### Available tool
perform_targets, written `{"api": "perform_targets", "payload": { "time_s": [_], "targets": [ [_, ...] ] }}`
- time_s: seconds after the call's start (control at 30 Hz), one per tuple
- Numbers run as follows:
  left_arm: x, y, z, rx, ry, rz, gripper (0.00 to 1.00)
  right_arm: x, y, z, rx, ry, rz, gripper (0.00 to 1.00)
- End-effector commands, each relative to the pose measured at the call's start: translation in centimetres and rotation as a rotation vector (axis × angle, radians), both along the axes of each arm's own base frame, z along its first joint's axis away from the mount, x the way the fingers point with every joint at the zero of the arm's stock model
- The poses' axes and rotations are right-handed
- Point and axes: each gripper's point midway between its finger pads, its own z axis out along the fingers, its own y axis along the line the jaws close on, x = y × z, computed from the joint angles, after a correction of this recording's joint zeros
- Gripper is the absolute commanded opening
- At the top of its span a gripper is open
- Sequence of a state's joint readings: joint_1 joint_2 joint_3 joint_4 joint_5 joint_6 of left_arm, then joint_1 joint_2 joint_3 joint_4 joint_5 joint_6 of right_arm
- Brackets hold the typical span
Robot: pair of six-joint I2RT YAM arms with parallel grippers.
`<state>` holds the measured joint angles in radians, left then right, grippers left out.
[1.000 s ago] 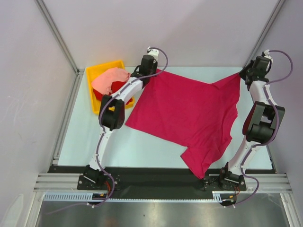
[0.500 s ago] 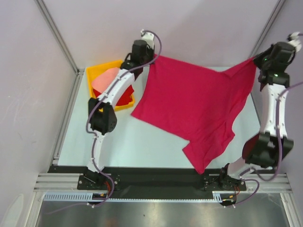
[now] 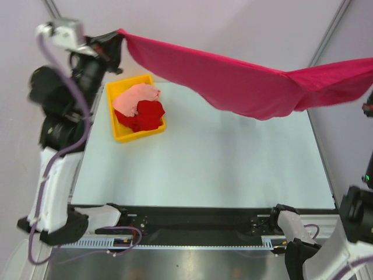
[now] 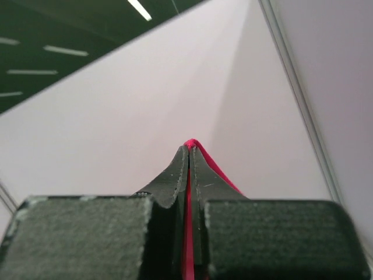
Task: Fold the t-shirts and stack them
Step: Flatten the tshirt out
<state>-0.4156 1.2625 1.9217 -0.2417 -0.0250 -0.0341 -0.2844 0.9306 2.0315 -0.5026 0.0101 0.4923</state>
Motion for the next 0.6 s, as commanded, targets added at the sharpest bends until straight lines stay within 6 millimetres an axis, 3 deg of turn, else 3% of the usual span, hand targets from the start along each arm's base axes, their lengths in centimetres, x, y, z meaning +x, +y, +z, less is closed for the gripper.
{"api": "perform_targets", "payload": {
  "time_s": [0.0,0.03,0.13,0.2,0.33,0.43,0.47,0.53,0.57],
  "targets": [
    [-4.2,2.3,1.2,0.007,-0.058,0.022,0.0,-3.9,1.0,1.1,-0.037,-0.041,-0.019,0.0],
    [-5.2,2.7,1.7,0.002,-0.076,0.021,0.0,-5.5,1.4,1.6,-0.041,-0.073,-0.021,0.0],
    [-8.4,4.1,3.1,-0.027,-0.133,0.025,0.0,-7.7,2.0,2.5,-0.05,-0.129,-0.018,0.0],
    [-8.8,4.5,3.0,-0.036,-0.143,0.033,0.0,-7.4,1.9,2.3,-0.043,-0.121,-0.014,0.0],
    [-7.3,3.8,1.6,-0.027,-0.116,0.028,0.0,-3.4,0.9,-0.1,-0.011,-0.027,-0.005,0.0],
    [-3.9,1.9,-1.4,0.003,-0.038,0.007,0.0,1.2,-0.3,-3.6,0.018,0.073,-0.001,0.0],
    [-2.3,1.2,-2.7,0.016,-0.007,0.004,0.0,3.9,-1.2,-6.3,0.037,0.136,-0.004,0.0],
    [-0.1,0.2,-4.4,0.021,0.006,0.001,0.0,6.5,-2.1,-9.2,0.074,0.195,-0.007,0.0],
    [2.8,-1.0,-7.5,0.05,0.077,0.0,0.0,9.3,-2.9,-12.7,0.097,0.262,-0.009,0.0]
  ]
}}
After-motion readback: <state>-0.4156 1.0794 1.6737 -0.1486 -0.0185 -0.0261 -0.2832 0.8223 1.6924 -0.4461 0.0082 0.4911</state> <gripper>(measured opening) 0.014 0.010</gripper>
